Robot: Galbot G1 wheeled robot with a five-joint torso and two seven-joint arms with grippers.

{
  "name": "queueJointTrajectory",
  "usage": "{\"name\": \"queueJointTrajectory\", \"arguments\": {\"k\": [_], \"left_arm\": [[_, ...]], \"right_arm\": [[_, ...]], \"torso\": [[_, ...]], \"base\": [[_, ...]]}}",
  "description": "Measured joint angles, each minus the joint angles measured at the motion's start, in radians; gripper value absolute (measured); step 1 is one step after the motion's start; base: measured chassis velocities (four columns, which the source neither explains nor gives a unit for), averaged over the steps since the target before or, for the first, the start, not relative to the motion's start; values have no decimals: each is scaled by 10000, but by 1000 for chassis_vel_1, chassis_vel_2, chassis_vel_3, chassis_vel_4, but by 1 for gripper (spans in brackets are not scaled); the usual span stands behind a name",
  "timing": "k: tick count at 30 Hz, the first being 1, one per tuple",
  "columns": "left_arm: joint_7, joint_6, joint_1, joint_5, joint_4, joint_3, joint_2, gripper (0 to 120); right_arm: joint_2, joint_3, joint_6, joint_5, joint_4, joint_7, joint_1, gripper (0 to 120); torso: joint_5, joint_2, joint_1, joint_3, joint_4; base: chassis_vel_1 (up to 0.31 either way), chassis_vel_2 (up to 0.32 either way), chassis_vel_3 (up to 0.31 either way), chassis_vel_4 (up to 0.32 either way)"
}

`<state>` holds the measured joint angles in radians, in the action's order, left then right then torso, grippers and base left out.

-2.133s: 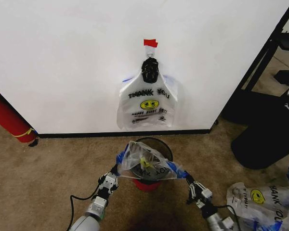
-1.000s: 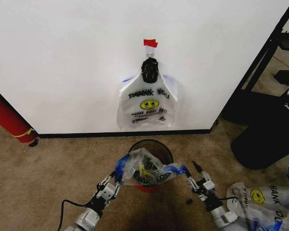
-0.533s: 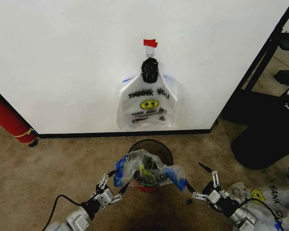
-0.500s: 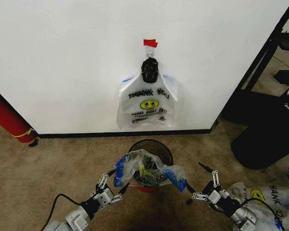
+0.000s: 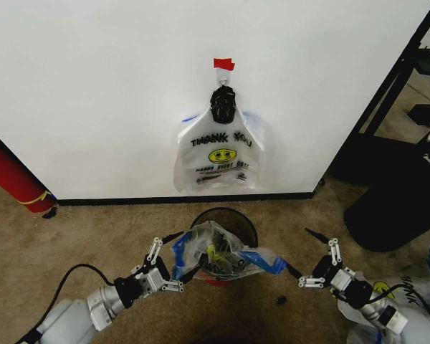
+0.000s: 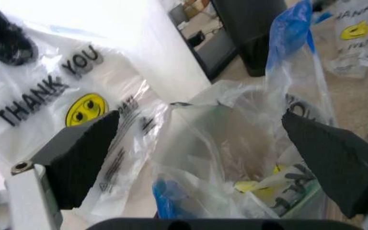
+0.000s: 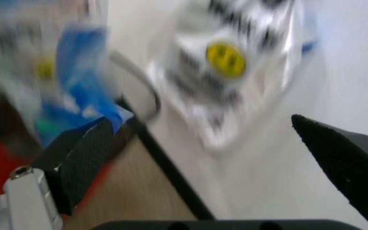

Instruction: Pick up the garbage bag from the wall and place it over the trash bin.

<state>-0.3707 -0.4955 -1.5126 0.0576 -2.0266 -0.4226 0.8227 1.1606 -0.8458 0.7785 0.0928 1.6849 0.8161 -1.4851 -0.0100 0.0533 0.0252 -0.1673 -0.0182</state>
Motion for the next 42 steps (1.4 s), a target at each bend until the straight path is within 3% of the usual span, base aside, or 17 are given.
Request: {"name": "queueJointTrajectory", "arguments": {"k": [5,7,11,15,20,22,23,25,26,30,31,32,34,36,38,42], "left_arm": [[168,171,-17,64,-55,233,217,100],[212,160,29,59,-69,387,295,100],[267,157,77,58,-103,426,347,100],[414,159,18,-110,-379,294,368,100],[447,198,154,-731,-673,215,328,100],[1011,470,698,-1387,-705,563,154,100],[1011,470,698,-1387,-705,563,154,100],[1732,898,1215,-2004,-616,949,-49,100],[2340,1493,1588,-2896,-474,1251,-287,100],[2673,2462,1781,-4525,-449,1308,-587,100],[2673,2462,1781,-4525,-449,1308,-587,100],[2695,2771,1874,-5020,-450,1313,-679,100],[2610,3502,2421,-5939,-402,1533,-897,100],[2290,4463,3679,-6773,-153,2496,-1162,100],[2097,5211,5877,-7278,550,4281,-1141,100],[1738,5892,7352,-7600,1226,5367,-858,100]], "right_arm": [[15,177,382,-580,-457,91,-12,100],[59,367,435,142,-551,1589,-49,100],[129,302,380,706,-594,2910,59,100],[174,-349,-357,1454,-525,5466,278,100],[178,-714,-920,2640,-252,6679,317,100],[176,-288,-894,3822,158,5208,111,100],[176,-288,-894,3822,158,5208,111,100],[212,275,-825,4439,703,3270,-107,100],[285,876,-847,4607,1228,1464,-158,100],[318,1949,-1014,4358,1676,-994,330,100],[318,1949,-1014,4358,1676,-994,330,100],[330,2246,-1111,4176,1818,-1712,522,100],[399,2657,-1381,3698,2254,-3312,720,100],[566,2898,-1763,2988,2763,-5244,794,100],[874,2995,-2143,1810,3105,-7494,970,100],[1142,2924,-2402,833,3319,-8577,1016,100]], "torso": [[1,0,0,0,1],[3,0,0,0,1],[2,0,0,0,1],[1,0,0,0,1],[1,0,0,0,2],[0,0,0,0,3],[0,0,0,0,3],[-1,0,0,0,0],[-3,0,0,-1,-10],[1,-1,0,0,0],[1,-1,0,0,0],[0,-1,0,-1,22],[-3,0,0,-1,17],[-2,-1,0,-1,3],[-2,-1,1,-1,-9],[-4,-1,1,-2,-1]], "base": [[0,0,0,0],[0,0,0,0],[0,0,0,0],[0,0,0,0],[0,0,0,0],[0,0,0,0],[0,0,0,0],[0,0,0,0],[0,0,0,0],[0,0,0,0],[0,0,0,0],[0,0,0,0],[0,0,0,0],[0,0,0,0],[0,0,0,0],[0,0,0,0]]}}
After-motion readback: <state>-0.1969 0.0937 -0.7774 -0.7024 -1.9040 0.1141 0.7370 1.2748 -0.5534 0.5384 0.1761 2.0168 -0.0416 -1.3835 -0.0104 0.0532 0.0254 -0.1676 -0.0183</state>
